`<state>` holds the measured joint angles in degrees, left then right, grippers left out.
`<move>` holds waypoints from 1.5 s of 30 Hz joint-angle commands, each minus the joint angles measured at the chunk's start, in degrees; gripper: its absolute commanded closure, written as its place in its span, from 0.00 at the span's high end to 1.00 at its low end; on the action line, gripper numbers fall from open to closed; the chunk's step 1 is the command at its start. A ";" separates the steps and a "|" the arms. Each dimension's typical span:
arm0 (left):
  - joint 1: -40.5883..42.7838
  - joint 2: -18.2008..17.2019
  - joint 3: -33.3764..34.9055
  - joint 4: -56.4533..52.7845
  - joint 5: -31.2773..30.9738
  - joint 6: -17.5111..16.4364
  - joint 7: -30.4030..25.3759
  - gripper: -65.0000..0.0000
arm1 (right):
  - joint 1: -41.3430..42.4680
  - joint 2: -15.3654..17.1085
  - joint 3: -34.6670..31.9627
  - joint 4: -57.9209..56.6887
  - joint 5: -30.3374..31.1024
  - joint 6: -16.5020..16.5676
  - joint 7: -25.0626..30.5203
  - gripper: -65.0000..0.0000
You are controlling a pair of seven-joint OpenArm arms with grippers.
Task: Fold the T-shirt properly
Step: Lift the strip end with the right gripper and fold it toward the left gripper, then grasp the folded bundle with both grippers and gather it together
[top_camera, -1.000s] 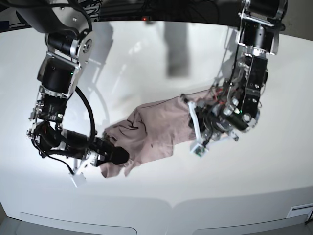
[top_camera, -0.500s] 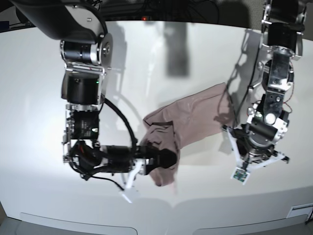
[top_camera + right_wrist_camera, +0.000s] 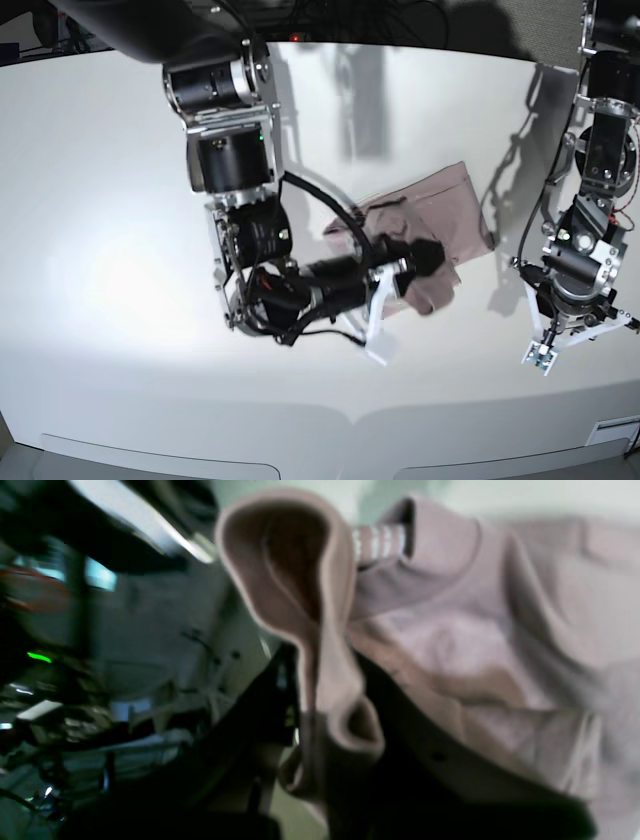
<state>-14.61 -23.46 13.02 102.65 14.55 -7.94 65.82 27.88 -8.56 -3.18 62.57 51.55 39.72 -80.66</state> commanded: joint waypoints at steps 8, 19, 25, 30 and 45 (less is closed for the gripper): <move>-1.42 -0.52 -0.31 1.07 0.83 0.74 -0.68 0.19 | -1.66 -0.44 -1.77 0.79 1.36 0.28 2.64 0.00; -1.44 -0.52 -0.31 1.07 -0.24 0.94 -0.72 0.19 | -2.67 -0.44 -4.13 0.79 3.02 0.28 7.82 0.09; -1.42 -0.52 -0.31 1.07 -0.24 0.92 -0.70 0.19 | -2.64 -0.44 -11.87 0.79 13.70 0.28 7.80 0.44; -1.42 -0.55 -0.31 1.07 -0.24 0.92 -0.70 0.19 | -2.51 -0.44 -17.22 0.79 16.22 0.28 7.80 0.44; -0.04 0.37 -0.31 1.07 -13.68 8.87 0.74 0.19 | 5.46 -0.44 -4.90 0.76 -26.71 0.28 24.65 0.44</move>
<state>-13.76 -22.79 13.02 102.67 0.12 0.64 67.51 31.40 -8.38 -7.97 62.57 23.14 39.51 -57.12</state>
